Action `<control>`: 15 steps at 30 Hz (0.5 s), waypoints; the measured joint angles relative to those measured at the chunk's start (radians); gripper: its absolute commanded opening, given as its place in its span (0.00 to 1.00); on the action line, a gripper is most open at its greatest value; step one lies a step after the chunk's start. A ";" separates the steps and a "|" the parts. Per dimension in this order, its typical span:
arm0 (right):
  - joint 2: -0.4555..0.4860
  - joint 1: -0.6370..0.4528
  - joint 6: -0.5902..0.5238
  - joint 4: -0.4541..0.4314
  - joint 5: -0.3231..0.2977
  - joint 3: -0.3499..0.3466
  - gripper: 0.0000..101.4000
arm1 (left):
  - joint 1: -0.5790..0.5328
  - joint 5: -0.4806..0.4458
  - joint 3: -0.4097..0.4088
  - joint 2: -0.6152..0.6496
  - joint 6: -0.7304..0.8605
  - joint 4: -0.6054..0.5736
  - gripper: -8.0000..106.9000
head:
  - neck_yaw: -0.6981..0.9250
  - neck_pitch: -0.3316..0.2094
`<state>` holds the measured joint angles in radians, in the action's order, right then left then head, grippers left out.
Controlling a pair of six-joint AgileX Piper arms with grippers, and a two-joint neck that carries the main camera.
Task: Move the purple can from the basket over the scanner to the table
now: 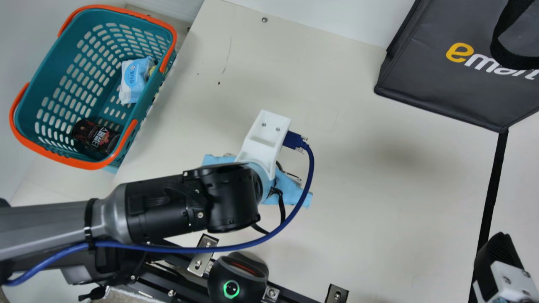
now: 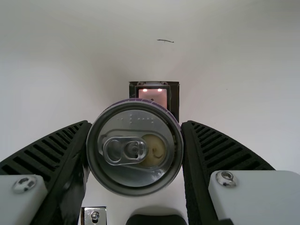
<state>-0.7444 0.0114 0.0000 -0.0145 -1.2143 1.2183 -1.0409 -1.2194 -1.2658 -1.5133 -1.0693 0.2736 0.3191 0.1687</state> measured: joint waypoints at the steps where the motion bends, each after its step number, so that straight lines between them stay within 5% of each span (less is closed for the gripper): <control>1: 0.000 0.000 0.000 0.000 0.000 0.000 0.94 | 0.000 0.000 0.000 0.000 0.000 0.000 0.00 | 0.000 0.000; 15: 0.000 0.000 0.000 0.000 0.000 0.000 0.94 | -0.004 0.000 -0.005 -0.007 -0.010 -0.002 0.38 | 0.000 0.000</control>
<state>-0.7444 0.0114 0.0000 -0.0145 -1.2143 1.2183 -1.0444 -1.2194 -1.2704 -1.5201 -1.0794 0.2717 0.3191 0.1687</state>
